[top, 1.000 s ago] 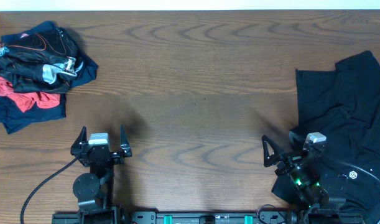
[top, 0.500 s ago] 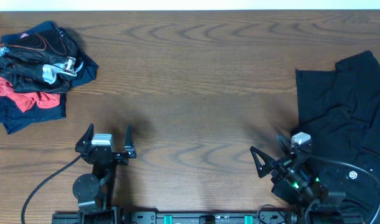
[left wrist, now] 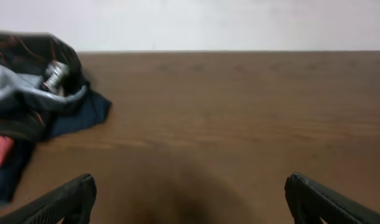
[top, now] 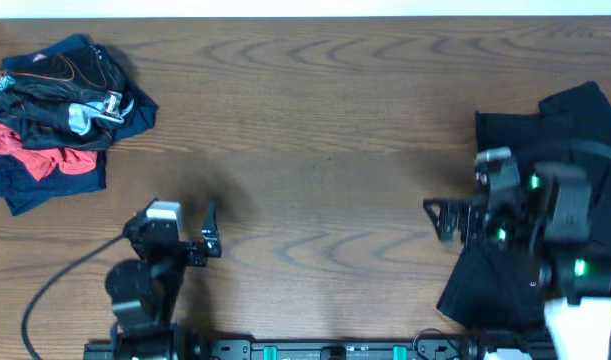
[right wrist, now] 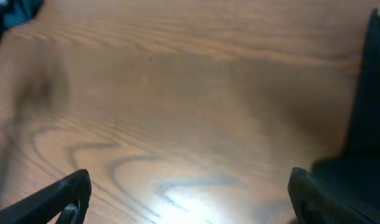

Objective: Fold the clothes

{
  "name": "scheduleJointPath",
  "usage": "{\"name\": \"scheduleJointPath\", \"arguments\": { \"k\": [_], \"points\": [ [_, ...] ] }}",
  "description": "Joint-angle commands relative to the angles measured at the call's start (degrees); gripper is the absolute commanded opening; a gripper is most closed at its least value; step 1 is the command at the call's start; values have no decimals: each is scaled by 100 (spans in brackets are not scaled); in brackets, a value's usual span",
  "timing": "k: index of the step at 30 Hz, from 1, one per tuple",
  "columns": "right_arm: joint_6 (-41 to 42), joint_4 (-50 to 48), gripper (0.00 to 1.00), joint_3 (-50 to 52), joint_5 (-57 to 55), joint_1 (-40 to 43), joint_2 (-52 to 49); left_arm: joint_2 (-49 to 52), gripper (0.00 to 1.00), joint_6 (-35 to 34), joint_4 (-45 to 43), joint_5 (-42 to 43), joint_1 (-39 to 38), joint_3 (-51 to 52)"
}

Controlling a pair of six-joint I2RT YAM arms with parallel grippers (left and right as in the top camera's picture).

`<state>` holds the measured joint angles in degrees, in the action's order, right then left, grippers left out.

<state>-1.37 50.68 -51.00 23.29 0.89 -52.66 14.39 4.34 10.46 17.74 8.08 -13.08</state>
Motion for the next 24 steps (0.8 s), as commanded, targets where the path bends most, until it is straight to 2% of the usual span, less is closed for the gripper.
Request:
{"name": "scheduleJointPath", "arguments": {
  "k": [1, 7, 11, 13, 17, 24],
  "points": [
    [-256, 358, 99, -798, -205, -74, -868, 804, 98, -313, 162, 236, -9, -608],
    [-256, 791, 99, -1488, -208, -74, -1786, 2918, 98, -424, 1152, 852, -20, -2026],
    [-258, 776, 99, -1502, -254, -74, -1788, 4485, 98, -651, 2245, 1421, -20, -3204],
    [-258, 791, 99, -1502, -254, -74, -1764, 4951, 98, -680, 2618, 1709, -17, -3556],
    [-256, 822, 99, -1499, -251, -72, -1731, 5580, 98, -876, 2730, 2203, -2, -3893],
    [-149, 1051, 99, -1499, -557, -4, -1735, 5783, 98, -636, 2813, 2234, -9, -3908]
  ]
}}
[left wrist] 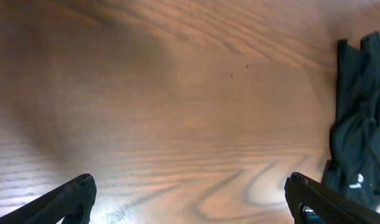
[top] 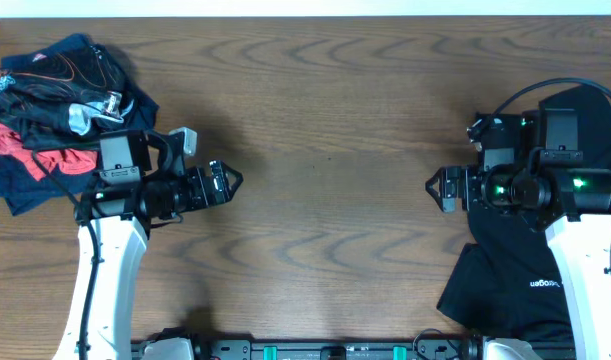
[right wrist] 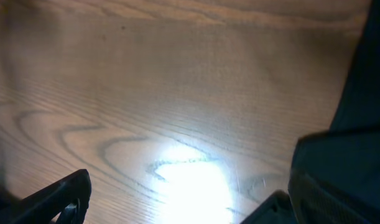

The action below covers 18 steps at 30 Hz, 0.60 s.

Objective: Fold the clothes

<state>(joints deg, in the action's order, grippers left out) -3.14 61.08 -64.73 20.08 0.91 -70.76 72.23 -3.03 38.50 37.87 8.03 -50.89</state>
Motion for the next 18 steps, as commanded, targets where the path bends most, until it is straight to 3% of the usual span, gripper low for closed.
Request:
{"name": "scheduleJointPath", "arguments": {
  "k": [1, 5, 10, 18],
  "points": [
    [28, -15, 99, -129, -299, 26, 76, -4, 98, 109, 7, 221, -4, -127],
    [129, -9, 99, -168, -350, 210, 79, -4, 98, 107, 72, 85, -35, -129],
    [352, 35, 99, -483, -809, 291, 79, -4, 98, 74, 391, -863, -223, -286],
    [352, 651, 99, -1410, -802, 289, 81, -4, 98, 57, 411, -1156, -549, -540]
  ]
}}
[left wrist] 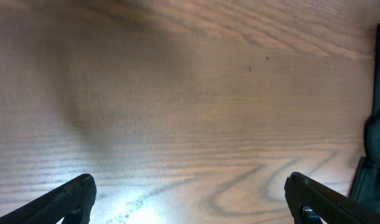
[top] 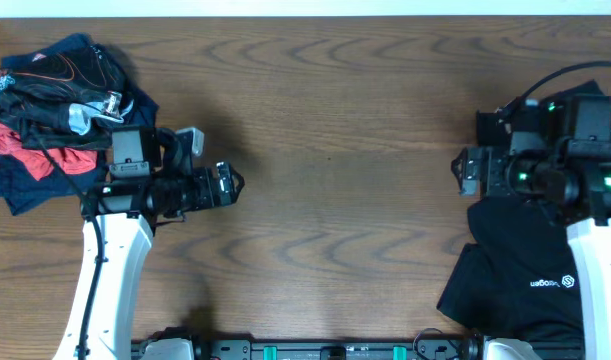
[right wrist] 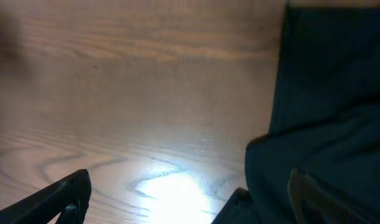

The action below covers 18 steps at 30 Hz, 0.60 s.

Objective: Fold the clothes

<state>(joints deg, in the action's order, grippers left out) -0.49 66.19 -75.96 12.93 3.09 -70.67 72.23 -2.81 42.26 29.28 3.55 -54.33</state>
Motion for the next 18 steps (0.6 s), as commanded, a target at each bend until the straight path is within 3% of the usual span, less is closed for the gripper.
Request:
{"name": "scheduleJointPath", "arguments": {
  "k": [1, 18],
  "points": [
    [74, 199, 99, -343, -96, 70, 72, -11, 98, 35, 28, -293, -120, -208],
    [-87, 741, 99, -479, 79, 59, 55, -22, 98, -98, -118, -275, -144, -219]
  ]
}}
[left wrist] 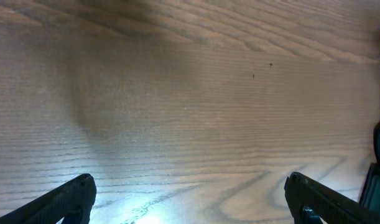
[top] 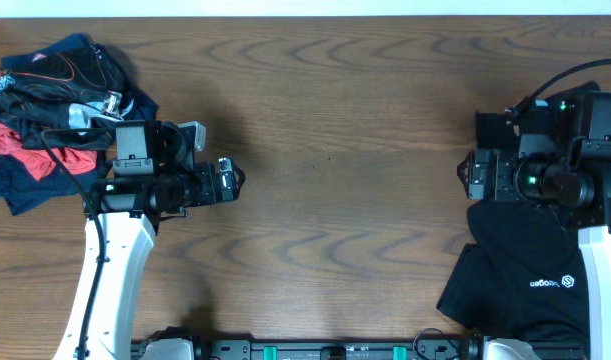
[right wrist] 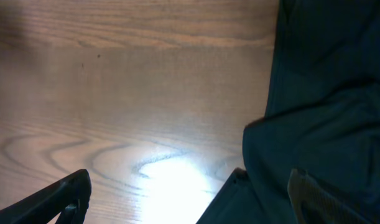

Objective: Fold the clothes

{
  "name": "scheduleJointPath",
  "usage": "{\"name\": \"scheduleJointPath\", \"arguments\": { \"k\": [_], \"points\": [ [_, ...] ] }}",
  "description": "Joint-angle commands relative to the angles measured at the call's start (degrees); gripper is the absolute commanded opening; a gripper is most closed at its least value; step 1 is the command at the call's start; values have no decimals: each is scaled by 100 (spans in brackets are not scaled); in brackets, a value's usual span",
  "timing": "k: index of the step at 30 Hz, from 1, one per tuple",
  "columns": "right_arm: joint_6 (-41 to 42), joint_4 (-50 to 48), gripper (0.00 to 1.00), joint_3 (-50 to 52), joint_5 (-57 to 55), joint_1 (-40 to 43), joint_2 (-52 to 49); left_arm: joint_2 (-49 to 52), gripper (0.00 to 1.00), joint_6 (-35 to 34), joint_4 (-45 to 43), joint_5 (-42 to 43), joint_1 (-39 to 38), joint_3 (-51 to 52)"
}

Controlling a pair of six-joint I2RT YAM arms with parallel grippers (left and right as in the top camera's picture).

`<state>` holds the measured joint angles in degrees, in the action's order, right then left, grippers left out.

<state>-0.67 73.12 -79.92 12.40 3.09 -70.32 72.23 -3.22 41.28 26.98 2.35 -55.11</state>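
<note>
A black garment (top: 525, 270) with a small white logo lies crumpled along the table's right edge; it also fills the right side of the right wrist view (right wrist: 326, 106). My right gripper (top: 469, 174) hangs open at its left edge, nothing between the fingers (right wrist: 314, 199). A heap of dark blue, black and red clothes (top: 55, 110) sits at the far left. Just right of that heap, my left gripper (top: 231, 183) is open over bare wood, fingers (left wrist: 59, 202) wide apart.
The brown wooden table (top: 335, 120) stretches between the two arms. A black cable (top: 545, 85) loops above the right arm. The arm bases and a rail (top: 325, 350) run along the front edge.
Both arms have barely shifted. My right gripper sits slightly further right against the black garment's edge. Both grippers remain open and empty.
At first both arms were low near the front edge, grippers open. Then the left arm reached out beside the clothes heap and the right arm stood over the table left of the black garment. The right gripper has since moved right to the garment's edge.
</note>
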Motion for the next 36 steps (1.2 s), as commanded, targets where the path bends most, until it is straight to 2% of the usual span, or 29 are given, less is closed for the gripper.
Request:
{"name": "scheduleJointPath", "arguments": {
  "k": [1, 3, 6, 8, 13, 18, 27, 36],
  "points": [
    [-70, 94, 99, -83, 116, 61, 11, -22, 98, -52, -20, -46, -24, -140],
    [101, 212, 99, -83, -76, 72, -20, -22, 98, -52, -13, -46, -24, -140],
    [831, 444, 99, -83, -1108, 105, -153, -20, 98, -52, -15, -46, -28, -140],
    [903, 520, 99, -83, -1366, 208, -315, -17, 98, -50, -20, -48, -79, -140],
    [214, 533, 99, -83, -289, 437, -999, 66, 99, -31, -160, -76, -470, -140],
    [205, 243, 99, -83, -4, 435, -1530, 337, 98, -168, -424, -446, -1108, -140],
    [125, 291, 99, -85, 190, 435, -1528, 1307, 94, -420, -929, -520, -2210, -258],
    [39, 297, 99, -87, 376, 398, -1211, 1705, 93, -442, -999, -522, -2583, -907]
  ]
}}
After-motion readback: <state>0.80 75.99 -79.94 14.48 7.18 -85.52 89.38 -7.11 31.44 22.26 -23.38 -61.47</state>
